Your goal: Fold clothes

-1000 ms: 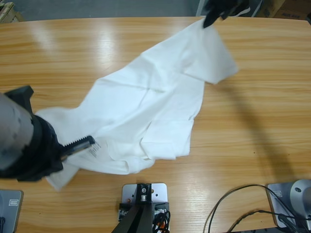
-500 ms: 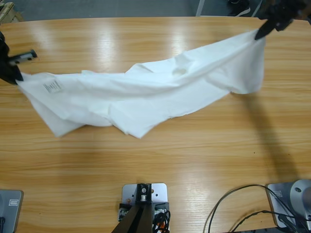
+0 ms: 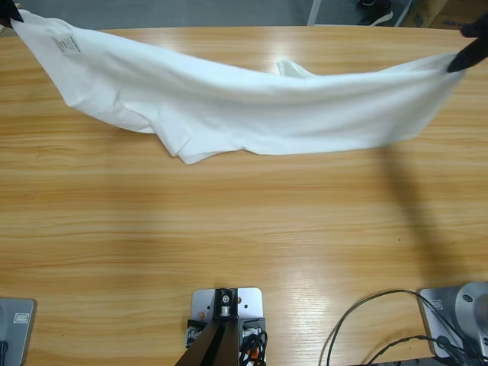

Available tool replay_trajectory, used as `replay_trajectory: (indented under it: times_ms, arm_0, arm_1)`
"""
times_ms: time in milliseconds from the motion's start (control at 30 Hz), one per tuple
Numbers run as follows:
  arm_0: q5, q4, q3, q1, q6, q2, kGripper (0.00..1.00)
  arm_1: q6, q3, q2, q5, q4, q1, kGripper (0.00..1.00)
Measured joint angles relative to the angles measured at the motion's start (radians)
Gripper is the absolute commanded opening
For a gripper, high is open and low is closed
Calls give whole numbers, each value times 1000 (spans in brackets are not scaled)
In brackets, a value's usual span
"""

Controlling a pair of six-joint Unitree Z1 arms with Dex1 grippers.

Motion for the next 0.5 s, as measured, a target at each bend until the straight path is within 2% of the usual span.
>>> replay_trajectory:
  times_ms: [133,367,433,500]
  arm_0:
    - [-75,0,117,-83,-84,-101,0]
    - [-231,1,345,-253,-320,-431,0]
    - [-243,1,370,-264,-337,-496,0]
    - [-234,2,374,-226,-311,-516,0]
  arm_1:
    - [52,54,-164,4,60,44,0]
    - [142,6,-400,1,279,125,0]
    - [151,-14,-427,-7,300,128,0]
    - [152,-37,-426,-11,286,130,0]
